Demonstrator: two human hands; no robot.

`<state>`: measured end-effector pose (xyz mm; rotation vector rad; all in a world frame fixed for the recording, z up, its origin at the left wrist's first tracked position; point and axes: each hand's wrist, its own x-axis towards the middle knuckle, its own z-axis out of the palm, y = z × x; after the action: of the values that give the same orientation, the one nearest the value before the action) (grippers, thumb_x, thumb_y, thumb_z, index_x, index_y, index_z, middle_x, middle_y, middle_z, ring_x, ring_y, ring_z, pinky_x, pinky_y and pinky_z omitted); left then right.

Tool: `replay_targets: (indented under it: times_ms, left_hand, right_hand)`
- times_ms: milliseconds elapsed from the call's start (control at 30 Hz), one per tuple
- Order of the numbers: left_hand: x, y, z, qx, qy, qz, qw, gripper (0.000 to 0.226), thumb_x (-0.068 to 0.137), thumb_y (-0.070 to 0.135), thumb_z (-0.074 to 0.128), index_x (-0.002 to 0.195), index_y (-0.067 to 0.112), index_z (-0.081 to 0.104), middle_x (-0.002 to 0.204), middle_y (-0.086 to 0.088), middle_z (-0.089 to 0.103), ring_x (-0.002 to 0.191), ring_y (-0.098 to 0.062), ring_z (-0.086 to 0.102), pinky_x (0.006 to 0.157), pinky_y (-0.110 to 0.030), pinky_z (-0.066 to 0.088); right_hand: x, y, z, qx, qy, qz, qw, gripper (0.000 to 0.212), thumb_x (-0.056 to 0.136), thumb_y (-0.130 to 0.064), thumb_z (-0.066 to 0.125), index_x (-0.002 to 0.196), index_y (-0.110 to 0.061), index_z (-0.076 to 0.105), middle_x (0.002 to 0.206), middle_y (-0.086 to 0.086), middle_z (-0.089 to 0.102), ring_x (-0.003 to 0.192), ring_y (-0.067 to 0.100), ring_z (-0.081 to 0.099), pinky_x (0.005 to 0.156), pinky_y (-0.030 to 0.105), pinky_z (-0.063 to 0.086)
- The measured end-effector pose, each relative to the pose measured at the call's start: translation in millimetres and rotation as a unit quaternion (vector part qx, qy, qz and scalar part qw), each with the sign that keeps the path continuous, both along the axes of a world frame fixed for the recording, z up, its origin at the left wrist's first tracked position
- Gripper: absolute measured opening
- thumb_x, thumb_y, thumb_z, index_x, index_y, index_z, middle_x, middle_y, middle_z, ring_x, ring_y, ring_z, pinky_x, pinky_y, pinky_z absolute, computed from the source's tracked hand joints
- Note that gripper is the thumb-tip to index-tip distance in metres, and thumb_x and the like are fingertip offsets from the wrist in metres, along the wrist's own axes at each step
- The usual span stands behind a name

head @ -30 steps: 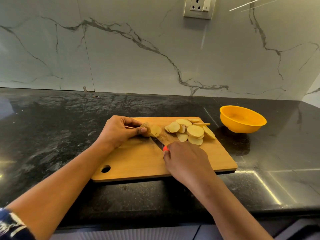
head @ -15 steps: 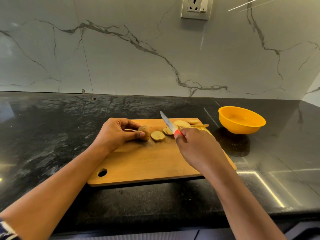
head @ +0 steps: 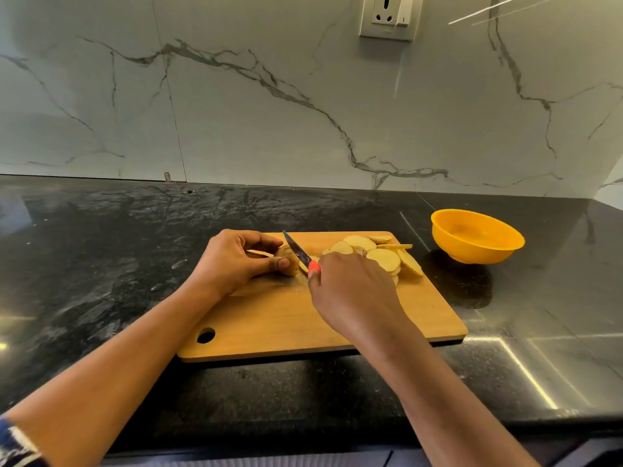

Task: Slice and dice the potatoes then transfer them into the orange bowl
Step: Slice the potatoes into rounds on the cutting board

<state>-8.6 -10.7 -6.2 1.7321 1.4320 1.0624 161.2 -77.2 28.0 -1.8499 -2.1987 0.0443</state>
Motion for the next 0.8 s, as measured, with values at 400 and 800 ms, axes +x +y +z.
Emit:
replay_targets:
  times_ms: [400,800]
  left_hand:
    - [1,-3,1,0.02,0.037,0.002,0.999,0.037,0.06,0.037,0.08,0.094,0.026,0.075,0.083,0.011,0.073,0.077,0.001,0.068,0.084,-0.027,0.053]
    - [-3,0,0,0.024,0.045,0.001,0.999,0.036,0.056,0.045,0.078,0.088,0.03,0.076,0.085,0.01,0.073,0.087,-0.002,0.067,0.089,-0.032,0.052]
  right_hand:
    - [-6,4,7,-0.005,-0.038,0.023,0.999,0.022,0.102,-0.025,0.041,0.107,-0.014,0.059,0.067,-0.004,0.039,0.073,0.016,0.047,0.048,0.025,0.027]
    - [-21,5,3,-0.024,-0.053,0.033,0.998,0.02,0.101,-0.022,0.045,0.113,-0.014,0.059,0.07,-0.003,0.042,0.064,0.013,0.042,0.05,0.025,0.029]
